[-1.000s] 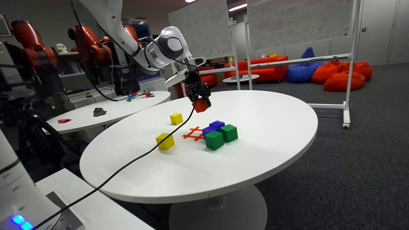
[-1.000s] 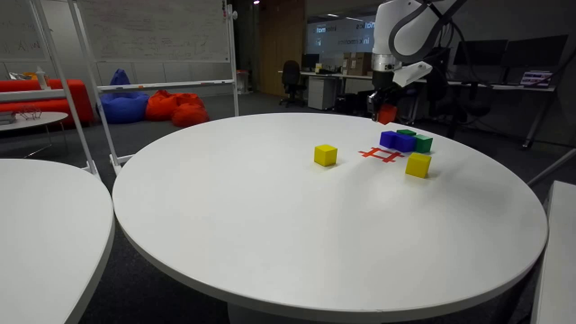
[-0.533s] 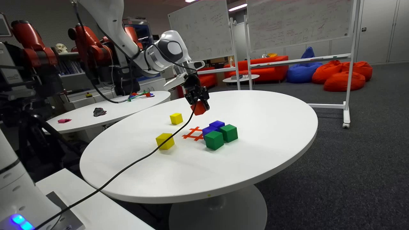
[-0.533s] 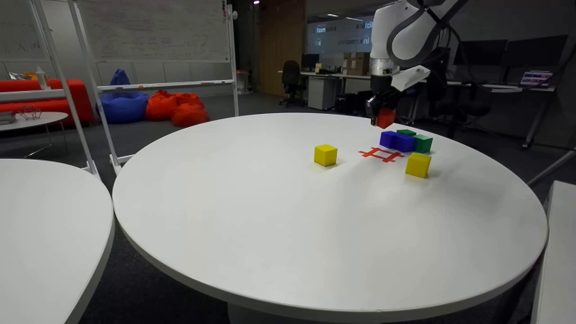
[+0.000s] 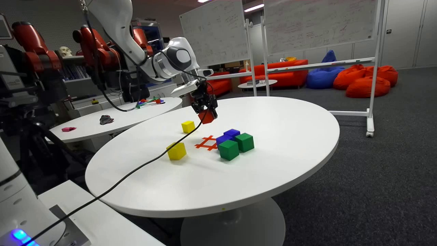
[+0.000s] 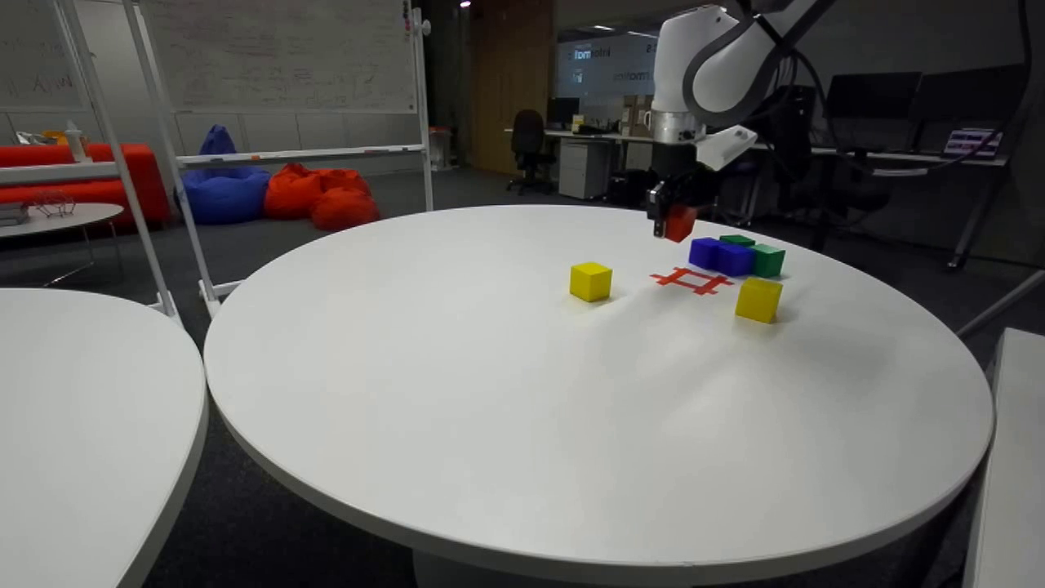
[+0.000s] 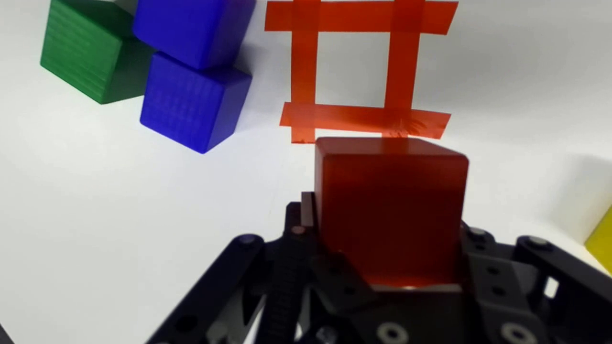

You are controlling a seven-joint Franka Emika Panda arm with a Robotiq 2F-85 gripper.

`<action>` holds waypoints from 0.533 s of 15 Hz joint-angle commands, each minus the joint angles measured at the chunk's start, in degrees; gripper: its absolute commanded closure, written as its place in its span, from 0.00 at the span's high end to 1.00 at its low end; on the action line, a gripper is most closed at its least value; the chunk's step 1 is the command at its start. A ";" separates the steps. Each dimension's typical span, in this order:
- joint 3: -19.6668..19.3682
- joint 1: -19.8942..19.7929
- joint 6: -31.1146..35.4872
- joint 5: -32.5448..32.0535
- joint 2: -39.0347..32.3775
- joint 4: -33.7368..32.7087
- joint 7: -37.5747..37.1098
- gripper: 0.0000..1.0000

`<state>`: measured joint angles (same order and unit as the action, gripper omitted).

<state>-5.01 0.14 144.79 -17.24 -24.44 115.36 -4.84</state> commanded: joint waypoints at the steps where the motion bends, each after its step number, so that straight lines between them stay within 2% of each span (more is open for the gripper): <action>1: 0.58 -0.66 -0.20 1.24 -0.49 -1.07 4.20 0.31; 4: -0.59 0.14 -0.19 -0.13 -0.83 -1.41 2.54 0.31; 8: -0.28 0.01 -0.35 -0.25 -0.97 -1.59 4.09 0.31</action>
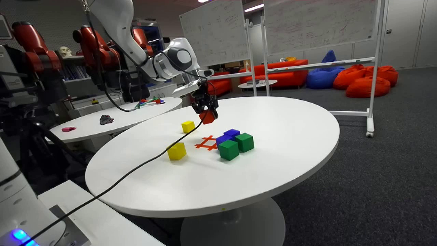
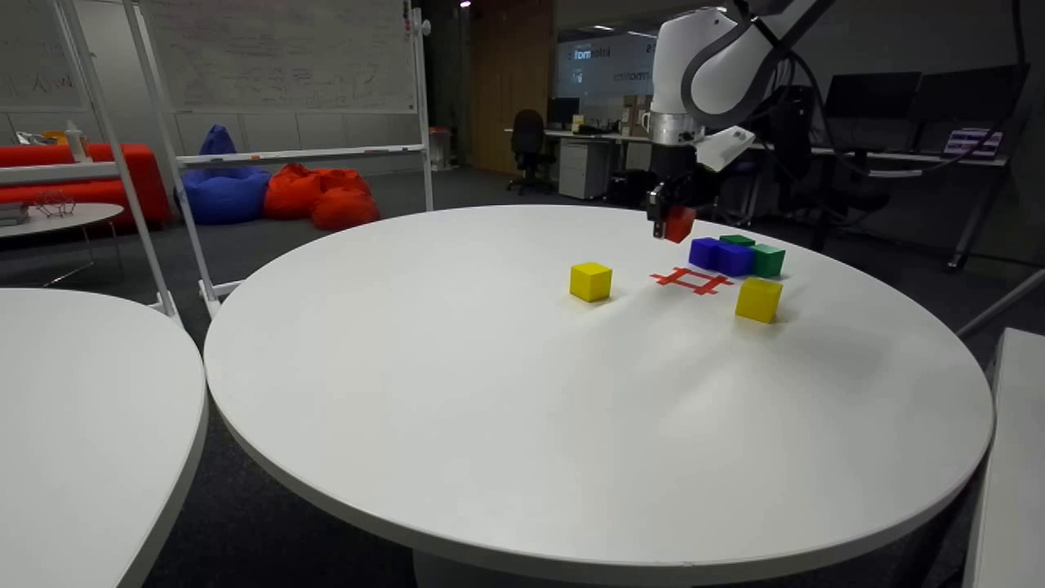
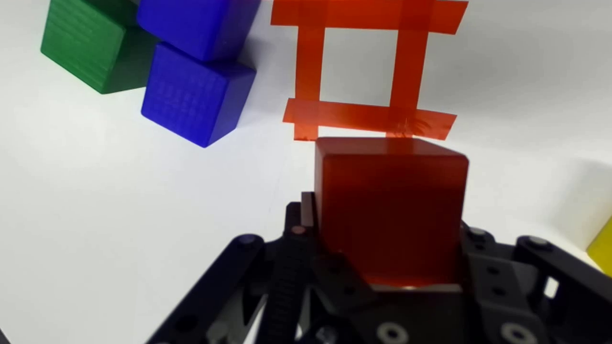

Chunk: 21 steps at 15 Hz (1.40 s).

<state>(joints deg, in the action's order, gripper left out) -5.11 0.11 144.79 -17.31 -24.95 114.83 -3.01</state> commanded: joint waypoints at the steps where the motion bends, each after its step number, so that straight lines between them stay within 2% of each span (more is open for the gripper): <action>1: -0.30 0.12 -0.49 -0.40 -0.44 -1.04 2.33 0.31; 21: -4.25 1.11 4.71 -5.29 -2.80 6.58 -0.91 0.31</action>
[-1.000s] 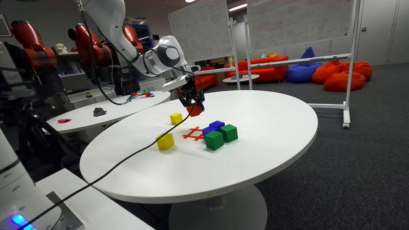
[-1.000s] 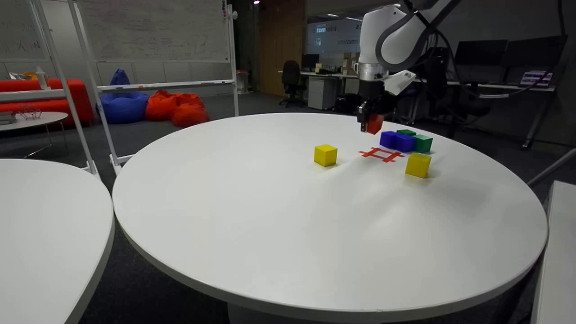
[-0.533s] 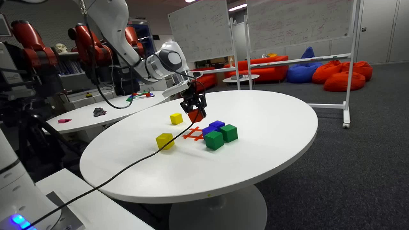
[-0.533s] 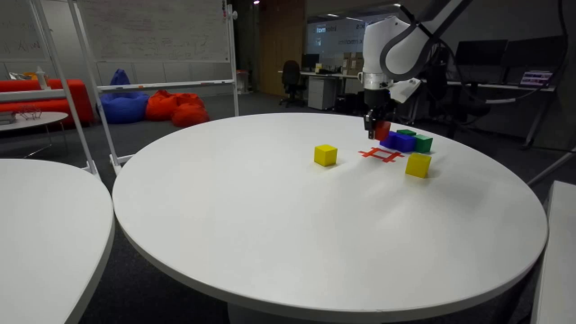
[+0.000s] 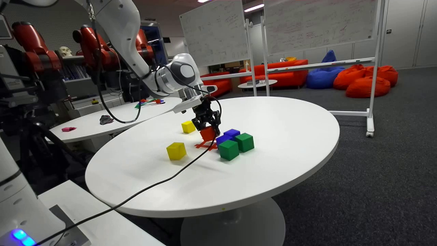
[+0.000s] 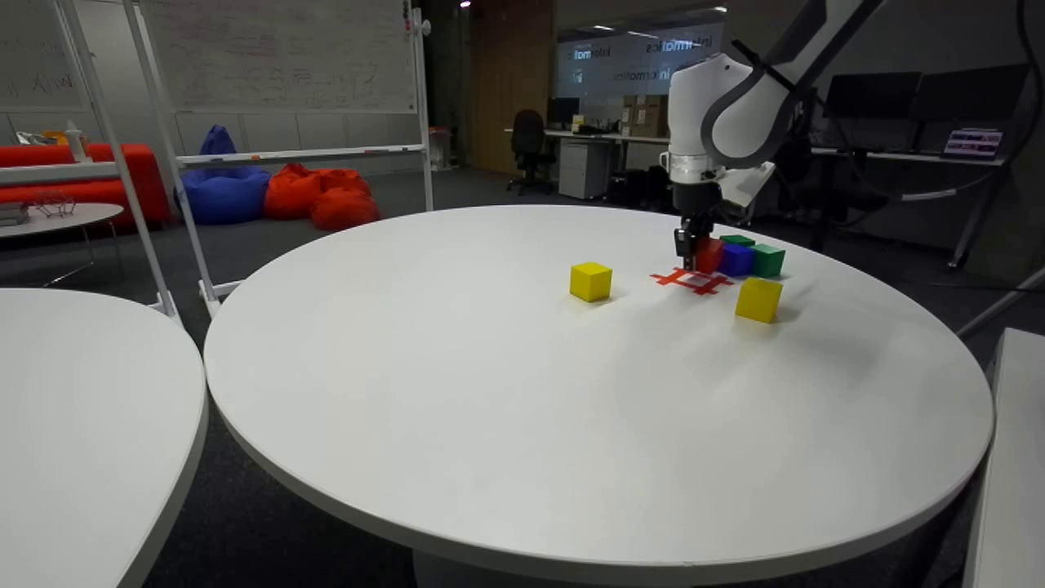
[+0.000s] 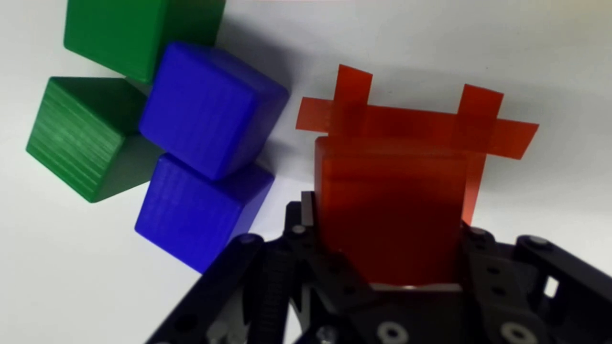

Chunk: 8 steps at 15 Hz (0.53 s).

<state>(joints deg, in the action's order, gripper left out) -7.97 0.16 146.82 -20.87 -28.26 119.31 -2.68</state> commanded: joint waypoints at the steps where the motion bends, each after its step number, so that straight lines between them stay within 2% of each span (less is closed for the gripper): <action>1: -1.38 1.09 2.84 -1.74 0.38 2.18 -1.20 0.31; 8: -1.18 1.12 3.09 -1.47 0.20 2.22 -0.96 0.31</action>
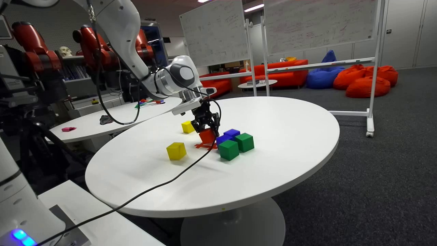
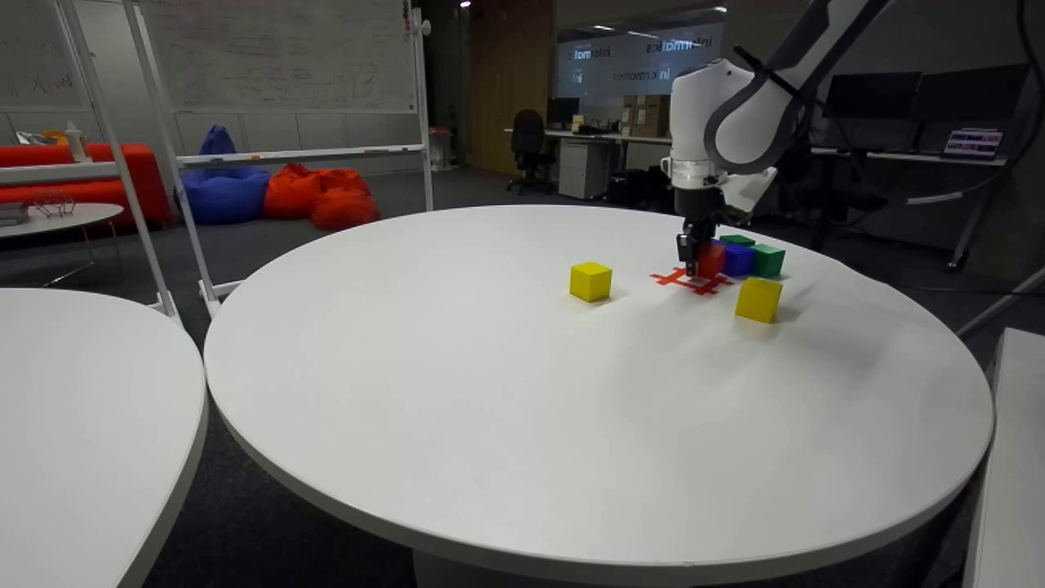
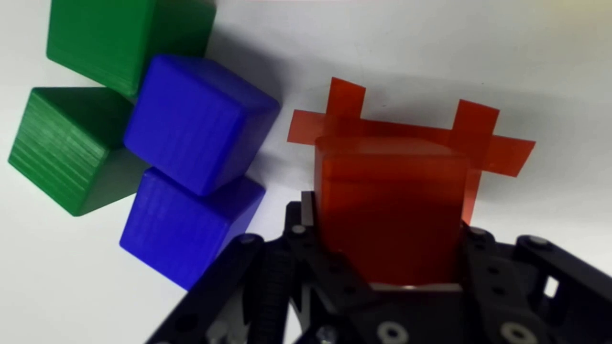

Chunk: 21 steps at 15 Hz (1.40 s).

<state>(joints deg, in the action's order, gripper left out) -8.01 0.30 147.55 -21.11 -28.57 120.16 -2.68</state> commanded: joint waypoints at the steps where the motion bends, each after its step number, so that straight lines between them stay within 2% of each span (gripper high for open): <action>1: -1.13 1.07 2.39 -1.25 0.50 1.34 -0.95 0.31; 18: -0.79 2.54 2.38 -0.86 0.25 0.51 -0.74 0.31; 19: -0.66 2.48 1.69 -0.19 0.29 0.37 -1.20 0.81; 20: -0.70 2.48 1.92 -0.32 0.30 0.39 -1.17 0.81; 21: -0.72 2.48 2.00 -0.34 0.33 0.42 -1.29 0.88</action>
<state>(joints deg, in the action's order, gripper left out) -8.01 2.31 148.63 -21.06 -28.66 120.09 -2.97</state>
